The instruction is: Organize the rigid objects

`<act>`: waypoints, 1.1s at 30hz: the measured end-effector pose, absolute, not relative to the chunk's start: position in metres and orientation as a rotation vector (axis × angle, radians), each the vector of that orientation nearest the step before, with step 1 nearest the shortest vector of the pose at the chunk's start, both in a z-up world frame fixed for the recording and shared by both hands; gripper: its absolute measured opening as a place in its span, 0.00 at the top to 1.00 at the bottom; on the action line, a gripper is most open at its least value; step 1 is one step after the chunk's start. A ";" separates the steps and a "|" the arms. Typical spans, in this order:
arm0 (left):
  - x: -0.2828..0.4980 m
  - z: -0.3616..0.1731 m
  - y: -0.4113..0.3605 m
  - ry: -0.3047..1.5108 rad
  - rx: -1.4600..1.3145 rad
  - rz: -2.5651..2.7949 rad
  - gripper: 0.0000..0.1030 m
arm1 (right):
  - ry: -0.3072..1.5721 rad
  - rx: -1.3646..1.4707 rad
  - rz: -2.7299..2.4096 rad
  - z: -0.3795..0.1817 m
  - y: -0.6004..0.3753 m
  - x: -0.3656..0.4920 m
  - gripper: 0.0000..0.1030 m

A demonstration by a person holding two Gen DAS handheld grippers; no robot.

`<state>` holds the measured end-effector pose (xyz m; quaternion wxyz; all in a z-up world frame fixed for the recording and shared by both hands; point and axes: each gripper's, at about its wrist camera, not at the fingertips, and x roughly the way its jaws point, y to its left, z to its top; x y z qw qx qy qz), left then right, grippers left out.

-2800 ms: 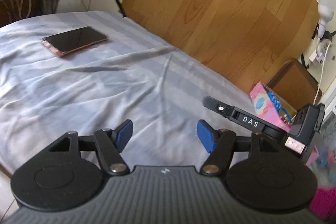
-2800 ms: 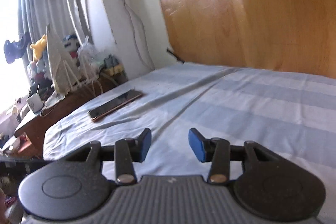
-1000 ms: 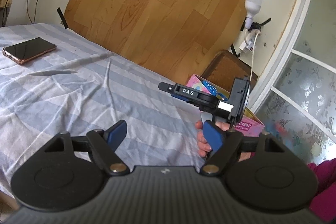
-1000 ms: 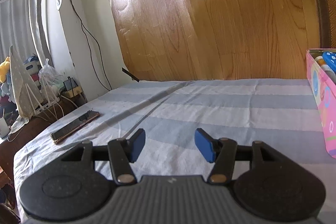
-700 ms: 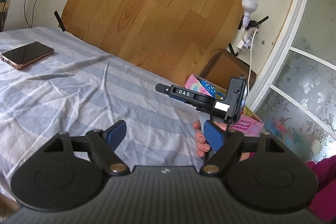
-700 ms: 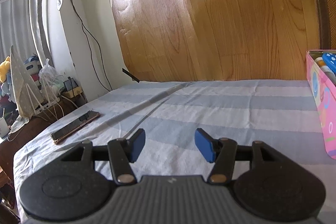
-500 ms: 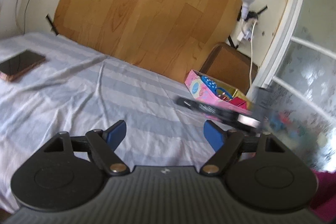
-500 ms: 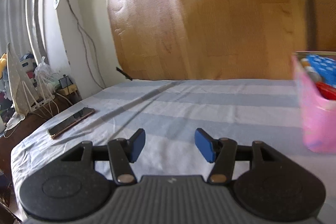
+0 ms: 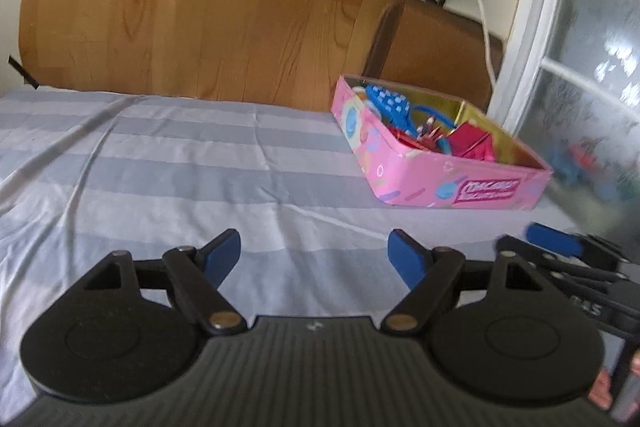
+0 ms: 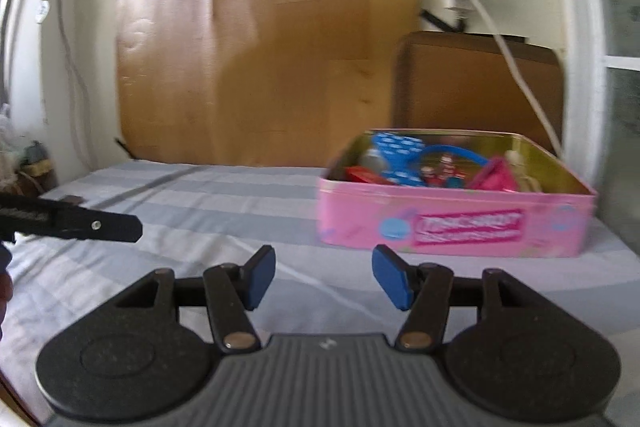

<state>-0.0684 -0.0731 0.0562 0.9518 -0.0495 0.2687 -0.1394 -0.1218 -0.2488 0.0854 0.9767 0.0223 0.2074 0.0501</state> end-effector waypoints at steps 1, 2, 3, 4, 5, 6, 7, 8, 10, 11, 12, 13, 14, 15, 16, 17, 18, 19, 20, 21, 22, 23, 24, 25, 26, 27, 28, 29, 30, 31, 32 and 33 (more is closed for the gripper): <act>-0.062 0.055 -0.080 0.551 -0.085 -0.270 0.20 | 0.438 0.059 0.089 0.083 -0.255 -0.118 0.46; -0.058 0.055 -0.083 0.555 -0.074 -0.256 0.20 | 0.450 0.071 0.086 0.080 -0.260 -0.115 0.46; -0.052 0.054 -0.087 0.561 -0.066 -0.241 0.20 | 0.457 0.082 0.083 0.078 -0.265 -0.112 0.46; -0.048 0.054 -0.089 0.568 -0.064 -0.228 0.20 | 0.462 0.091 0.075 0.076 -0.269 -0.109 0.46; -0.044 0.054 -0.091 0.575 -0.066 -0.208 0.20 | 0.467 0.098 0.069 0.075 -0.272 -0.106 0.46; -0.041 0.054 -0.092 0.579 -0.066 -0.193 0.20 | 0.471 0.110 0.067 0.074 -0.275 -0.103 0.46; -0.039 0.055 -0.095 0.581 -0.064 -0.180 0.20 | 0.473 0.124 0.071 0.074 -0.278 -0.101 0.46; -0.037 0.055 -0.097 0.580 -0.060 -0.167 0.19 | 0.472 0.134 0.075 0.074 -0.280 -0.102 0.46; -0.036 0.056 -0.100 0.579 -0.041 -0.140 0.13 | 0.463 0.148 0.075 0.075 -0.284 -0.102 0.46; -0.037 0.057 -0.102 0.576 -0.031 -0.126 0.08 | 0.459 0.158 0.074 0.077 -0.284 -0.102 0.45; -0.038 0.058 -0.102 0.570 -0.021 -0.114 0.05 | 0.459 0.173 0.075 0.078 -0.286 -0.101 0.43; -0.041 0.059 -0.102 0.568 -0.008 -0.096 0.04 | 0.460 0.194 0.078 0.079 -0.286 -0.101 0.41; -0.042 0.060 -0.101 0.572 0.003 -0.084 0.00 | 0.460 0.210 0.082 0.080 -0.285 -0.102 0.35; -0.043 0.061 -0.101 0.573 0.010 -0.079 0.00 | 0.458 0.223 0.085 0.082 -0.283 -0.104 0.31; -0.047 0.063 -0.100 0.562 0.016 -0.073 0.00 | 0.452 0.232 0.086 0.083 -0.282 -0.107 0.13; -0.050 0.065 -0.100 0.551 0.024 -0.066 0.00 | 0.438 0.237 0.078 0.086 -0.280 -0.111 0.01; -0.055 0.066 -0.099 0.536 0.034 -0.058 0.00 | 0.420 0.238 0.066 0.088 -0.277 -0.115 0.00; -0.061 0.068 -0.097 0.525 0.042 -0.048 0.00 | 0.414 0.234 0.066 0.090 -0.273 -0.118 0.00; -0.067 0.069 -0.096 0.515 0.049 -0.035 0.00 | 0.417 0.232 0.071 0.091 -0.271 -0.119 0.00; -0.076 0.070 -0.094 0.508 0.058 -0.020 0.00 | 0.433 0.231 0.075 0.091 -0.268 -0.119 0.00; -0.081 0.071 -0.092 0.503 0.064 -0.008 0.00 | 0.456 0.231 0.087 0.091 -0.264 -0.117 0.00; -0.089 0.072 -0.089 0.494 0.068 0.009 0.00 | 0.473 0.237 0.107 0.090 -0.261 -0.115 0.00; -0.097 0.073 -0.086 0.478 0.072 0.025 0.00 | 0.479 0.246 0.123 0.090 -0.257 -0.113 0.00; -0.103 0.074 -0.083 0.452 0.072 0.040 0.00 | 0.481 0.247 0.129 0.090 -0.252 -0.112 0.00; -0.110 0.075 -0.079 0.420 0.067 0.057 0.00 | 0.476 0.243 0.124 0.091 -0.247 -0.111 0.00; -0.115 0.077 -0.075 0.385 0.054 0.077 0.00 | 0.466 0.235 0.106 0.092 -0.241 -0.110 0.00; -0.118 0.078 -0.072 0.366 0.044 0.092 0.00 | 0.458 0.219 0.076 0.093 -0.235 -0.110 0.00; -0.120 0.080 -0.071 0.356 0.040 0.100 0.00 | 0.454 0.202 0.057 0.094 -0.231 -0.110 0.00; -0.121 0.083 -0.071 0.343 0.040 0.106 0.00 | 0.450 0.178 0.056 0.095 -0.228 -0.113 0.00; -0.123 0.084 -0.072 0.322 0.045 0.113 0.00 | 0.441 0.149 0.064 0.095 -0.226 -0.117 0.00; -0.126 0.086 -0.074 0.292 0.054 0.121 0.00 | 0.428 0.127 0.057 0.096 -0.226 -0.121 0.00; -0.130 0.087 -0.078 0.261 0.063 0.131 0.00 | 0.407 0.105 0.030 0.097 -0.226 -0.127 0.00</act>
